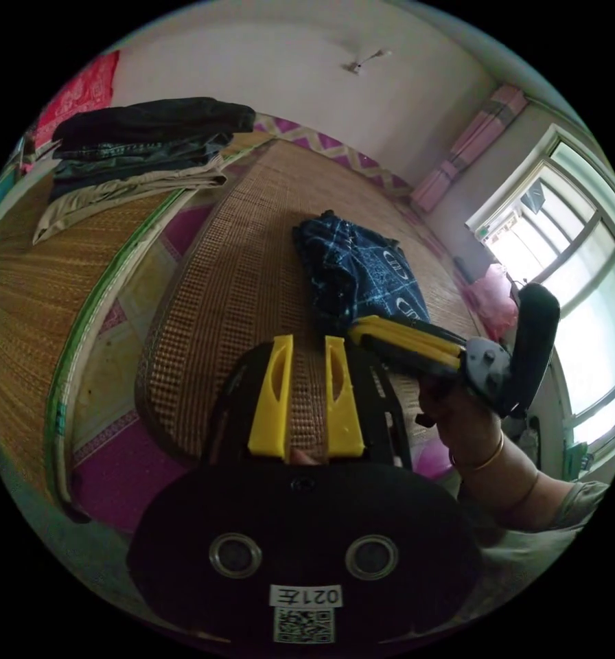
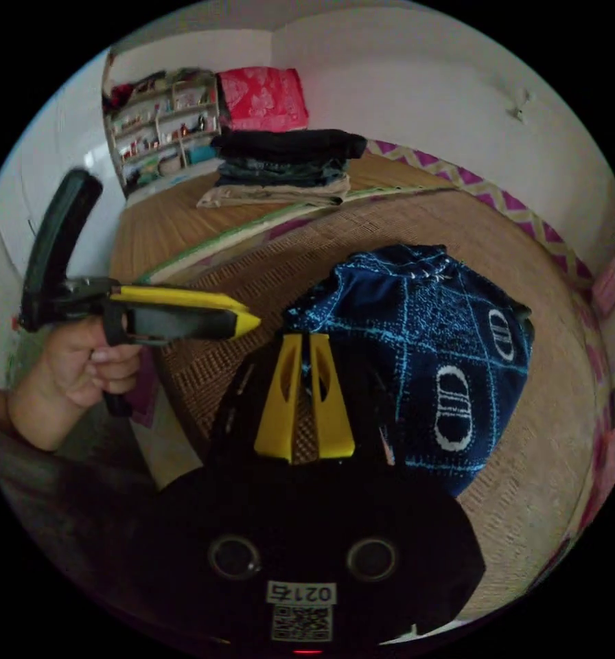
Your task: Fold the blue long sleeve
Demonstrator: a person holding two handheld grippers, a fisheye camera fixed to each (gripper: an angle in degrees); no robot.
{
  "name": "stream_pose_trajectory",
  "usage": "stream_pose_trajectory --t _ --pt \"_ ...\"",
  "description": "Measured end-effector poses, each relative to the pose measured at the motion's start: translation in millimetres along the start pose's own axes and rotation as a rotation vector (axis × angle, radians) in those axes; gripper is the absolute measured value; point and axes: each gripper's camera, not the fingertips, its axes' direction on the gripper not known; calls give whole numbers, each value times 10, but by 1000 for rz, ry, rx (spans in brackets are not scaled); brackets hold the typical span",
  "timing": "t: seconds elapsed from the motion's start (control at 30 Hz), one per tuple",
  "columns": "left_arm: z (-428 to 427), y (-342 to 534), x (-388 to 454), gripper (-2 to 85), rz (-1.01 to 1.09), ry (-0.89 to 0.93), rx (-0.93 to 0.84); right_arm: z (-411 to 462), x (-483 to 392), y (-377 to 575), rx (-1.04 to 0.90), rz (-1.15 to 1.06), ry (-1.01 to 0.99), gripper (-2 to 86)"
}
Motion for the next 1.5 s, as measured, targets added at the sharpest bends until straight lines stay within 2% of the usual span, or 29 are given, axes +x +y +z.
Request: stream_pose_trajectory --t 0.27,0.37,0.5,0.57,0.67,0.77,0.9,0.97,1.1,1.2,1.27,1.37,1.43,1.5 --pt "282 -224 31 79 54 24 -11 -655 1541 810 252 389 -464 1" --pt "494 -380 126 84 83 -2 -25 -868 2028 1144 324 474 -543 0" --pt "775 -560 134 80 97 -70 -55 -1290 2671 1686 437 575 -558 -1" --pt "986 -633 66 72 96 -118 -100 -1653 3196 2269 541 672 -550 -1" --pt "1120 -663 48 67 138 -155 -75 -2052 3754 3202 648 813 -471 -1" --pt "1244 -738 117 65 192 -210 -73 -2197 4155 4137 620 987 -338 -2" --pt "1368 -869 74 65 204 -226 -73 -1882 4426 4801 480 1073 -403 -2" --pt "1428 -980 -37 62 179 -204 -71 -1958 4460 5037 552 1082 -423 -1" --pt "1347 -1154 -233 28 118 -120 5 -2357 4489 4975 639 1006 -252 9" --pt "1225 -1508 -267 22 144 -104 109 -2373 4747 4315 527 781 -157 38" --pt "1404 -2015 -294 56 193 -49 56 -2091 5107 3695 356 632 -57 57" --pt "1788 -2661 -356 75 235 -23 -44 -1647 5696 3063 206 549 -30 69" --pt "1950 -3026 -406 76 231 -25 -117 -1378 6087 2787 118 562 -47 75" --pt "1977 -3333 -465 72 233 48 -125 -1161 6460 2619 71 594 -84 80"
